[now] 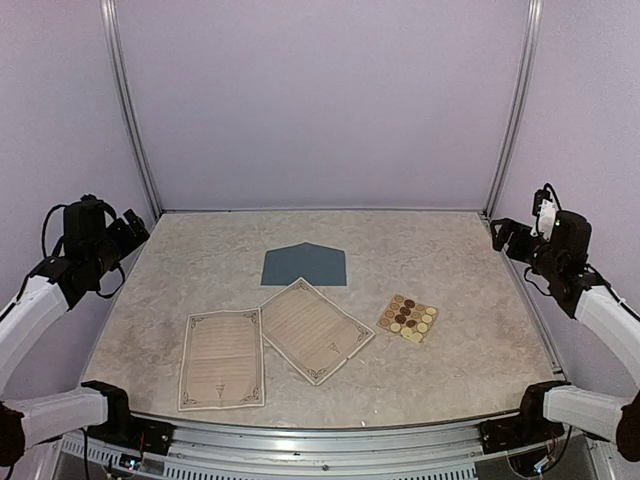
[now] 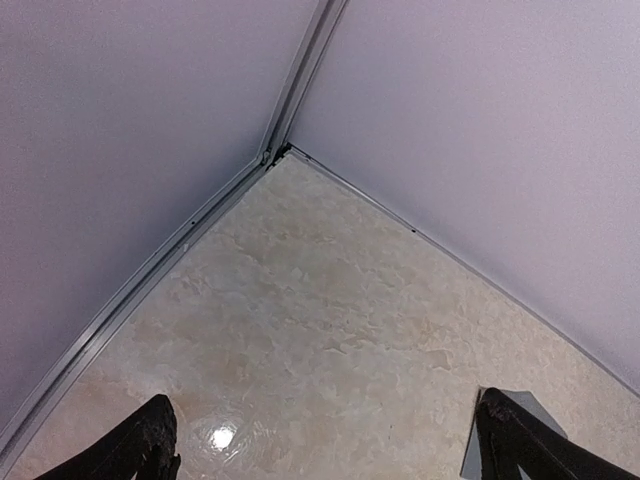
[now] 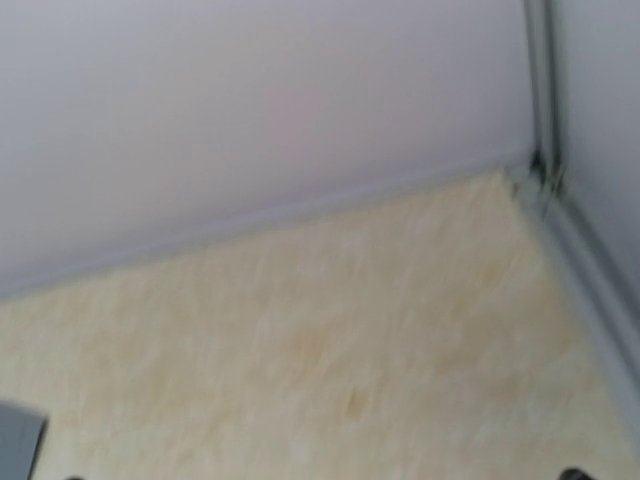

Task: Place the letter into the envelope and seal it

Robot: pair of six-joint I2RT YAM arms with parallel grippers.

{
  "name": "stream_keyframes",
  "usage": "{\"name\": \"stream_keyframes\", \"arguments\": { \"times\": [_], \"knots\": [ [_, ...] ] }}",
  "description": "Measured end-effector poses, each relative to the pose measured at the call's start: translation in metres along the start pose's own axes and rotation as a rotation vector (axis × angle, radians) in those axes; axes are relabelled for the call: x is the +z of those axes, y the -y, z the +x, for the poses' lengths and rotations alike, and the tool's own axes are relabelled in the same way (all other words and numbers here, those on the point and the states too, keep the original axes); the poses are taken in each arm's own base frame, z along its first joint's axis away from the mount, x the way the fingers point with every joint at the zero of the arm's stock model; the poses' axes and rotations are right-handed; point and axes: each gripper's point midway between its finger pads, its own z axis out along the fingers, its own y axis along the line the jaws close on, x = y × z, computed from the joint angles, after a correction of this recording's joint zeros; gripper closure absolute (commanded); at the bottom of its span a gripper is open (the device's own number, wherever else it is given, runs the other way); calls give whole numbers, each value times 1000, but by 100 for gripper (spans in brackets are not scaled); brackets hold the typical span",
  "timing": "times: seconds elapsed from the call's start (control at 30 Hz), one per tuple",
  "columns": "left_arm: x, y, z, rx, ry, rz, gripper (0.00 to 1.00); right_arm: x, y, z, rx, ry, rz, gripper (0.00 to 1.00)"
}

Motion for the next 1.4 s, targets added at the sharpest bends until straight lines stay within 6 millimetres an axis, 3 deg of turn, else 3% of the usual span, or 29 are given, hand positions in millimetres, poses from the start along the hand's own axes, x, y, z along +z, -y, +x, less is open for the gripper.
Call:
{"name": "stream_keyframes", "arguments": {
  "times": [0.1,0.23,0.43,0.57,0.77,0.97,1.1,1.4],
  "knots": [
    [-3,12,-6,18,-24,40,1,5,1,22,33,-89,-4,0],
    [-9,26,-9,64,-37,113,1,7,-2,38,63,-154,-29,0],
    [-19,61,5,118,-95,288,1,12,-34,67,112,-282,-202,0],
    [-23,105,33,135,-165,438,1,15,-77,102,105,-409,-331,1],
    [-7,155,90,122,-291,556,1,29,-133,131,69,-530,-434,7],
    [19,173,147,105,-423,573,2,64,-185,151,24,-598,-495,15],
    [21,177,160,93,-453,577,2,91,-228,172,-10,-641,-547,16],
    [-4,194,172,67,-479,635,2,146,-308,220,-74,-693,-644,18]
  ]
}}
